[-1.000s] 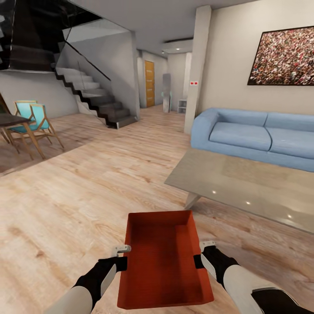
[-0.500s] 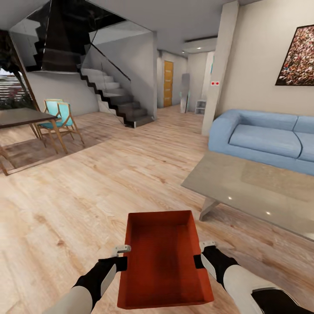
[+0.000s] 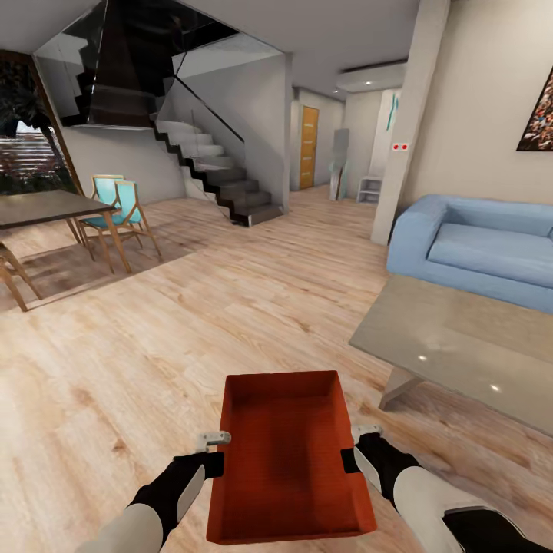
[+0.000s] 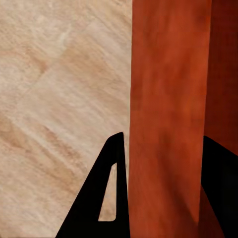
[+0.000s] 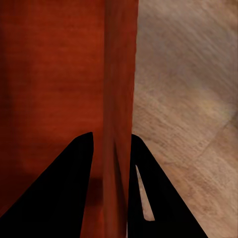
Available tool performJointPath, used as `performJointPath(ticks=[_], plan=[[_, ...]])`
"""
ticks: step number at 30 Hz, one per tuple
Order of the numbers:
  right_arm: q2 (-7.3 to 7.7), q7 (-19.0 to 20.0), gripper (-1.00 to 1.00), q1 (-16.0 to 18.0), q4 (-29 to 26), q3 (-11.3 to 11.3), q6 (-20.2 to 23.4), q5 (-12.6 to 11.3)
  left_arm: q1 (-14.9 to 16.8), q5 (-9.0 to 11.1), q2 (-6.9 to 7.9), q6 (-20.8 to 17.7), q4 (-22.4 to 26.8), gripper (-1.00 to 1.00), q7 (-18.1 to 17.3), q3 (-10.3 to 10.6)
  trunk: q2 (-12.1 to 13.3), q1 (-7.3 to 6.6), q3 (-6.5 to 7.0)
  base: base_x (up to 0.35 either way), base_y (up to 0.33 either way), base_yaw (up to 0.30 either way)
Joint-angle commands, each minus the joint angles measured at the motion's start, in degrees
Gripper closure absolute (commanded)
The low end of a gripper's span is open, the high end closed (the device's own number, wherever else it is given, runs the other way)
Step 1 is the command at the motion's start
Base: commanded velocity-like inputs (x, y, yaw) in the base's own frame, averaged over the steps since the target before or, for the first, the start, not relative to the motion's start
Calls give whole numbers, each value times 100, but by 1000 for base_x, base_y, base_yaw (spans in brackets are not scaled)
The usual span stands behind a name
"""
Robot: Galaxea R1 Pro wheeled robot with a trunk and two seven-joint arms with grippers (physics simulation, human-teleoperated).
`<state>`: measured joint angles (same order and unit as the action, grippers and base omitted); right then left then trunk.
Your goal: Move the two storage containers from the living room to the garage. In the garage, place one container on the floor and stack the other container on top of it (either order is fine).
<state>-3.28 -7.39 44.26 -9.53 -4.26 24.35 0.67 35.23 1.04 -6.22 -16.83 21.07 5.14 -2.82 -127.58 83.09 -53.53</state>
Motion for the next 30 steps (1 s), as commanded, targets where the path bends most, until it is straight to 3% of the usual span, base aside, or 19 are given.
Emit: performJointPath(ticks=[1,8,30], plan=[[3,-17,100,3,-14,-22,47,65,0,-42,-2,-36,11,100,22,-35,-2,2,-5,280,222,244],[3,-17,100,3,-14,-22,44,65,0,-42,-2,-37,11,100,22,-34,-2,2,-5,280,223,154],[3,-17,100,3,-14,-22,44,65,-2,-42,-2,-33,11,100,22,-34,-2,2,-5,291,222,4]])
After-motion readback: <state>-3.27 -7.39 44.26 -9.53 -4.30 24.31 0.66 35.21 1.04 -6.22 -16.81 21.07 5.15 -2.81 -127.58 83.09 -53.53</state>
